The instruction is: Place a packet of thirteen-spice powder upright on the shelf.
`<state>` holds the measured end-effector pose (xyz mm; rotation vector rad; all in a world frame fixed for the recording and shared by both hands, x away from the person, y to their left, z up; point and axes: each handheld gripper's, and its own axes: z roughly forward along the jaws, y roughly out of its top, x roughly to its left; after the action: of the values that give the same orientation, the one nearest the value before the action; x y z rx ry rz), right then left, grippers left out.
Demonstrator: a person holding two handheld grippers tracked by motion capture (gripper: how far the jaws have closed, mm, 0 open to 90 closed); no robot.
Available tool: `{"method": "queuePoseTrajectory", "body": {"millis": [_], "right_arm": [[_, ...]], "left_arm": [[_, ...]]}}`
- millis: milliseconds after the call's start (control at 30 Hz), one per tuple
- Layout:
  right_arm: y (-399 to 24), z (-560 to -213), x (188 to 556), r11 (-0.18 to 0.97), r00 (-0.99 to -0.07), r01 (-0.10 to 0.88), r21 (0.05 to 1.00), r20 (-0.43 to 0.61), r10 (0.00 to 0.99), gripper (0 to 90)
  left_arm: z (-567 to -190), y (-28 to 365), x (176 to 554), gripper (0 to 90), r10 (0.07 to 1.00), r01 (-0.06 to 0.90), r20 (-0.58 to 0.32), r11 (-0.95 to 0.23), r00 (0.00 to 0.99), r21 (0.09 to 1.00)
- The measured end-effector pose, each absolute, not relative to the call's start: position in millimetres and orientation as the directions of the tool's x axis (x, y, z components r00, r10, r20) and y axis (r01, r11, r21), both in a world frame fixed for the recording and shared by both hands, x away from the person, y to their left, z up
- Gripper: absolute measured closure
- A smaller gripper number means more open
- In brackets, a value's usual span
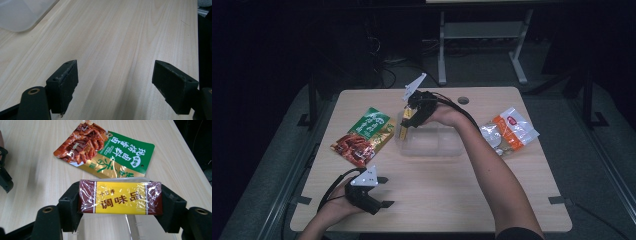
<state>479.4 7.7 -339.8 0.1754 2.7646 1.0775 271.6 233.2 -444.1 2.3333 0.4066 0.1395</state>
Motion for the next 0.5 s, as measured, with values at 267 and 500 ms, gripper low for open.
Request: {"method": "queuePoseTrajectory", "body": {"millis": [267, 500], "right_arm": [[18.1, -350.7, 484.9, 0.727, -0.98, 0.063, 0.683, -0.095, 0.175, 31.3], [24.3, -358.5, 487.4, 0.727, -0.979, 0.084, 0.681, -0.078, 0.187, 31.3]], "left_arm": [[-444.3, 233.6, 271.5, 20.6, 0.332, 0.251, -0.023, -0.664, 0.943, 0.704], [-444.0, 232.8, 269.9, 20.6, 0.333, 0.258, -0.032, -0.66, 0.942, 0.705]]}}
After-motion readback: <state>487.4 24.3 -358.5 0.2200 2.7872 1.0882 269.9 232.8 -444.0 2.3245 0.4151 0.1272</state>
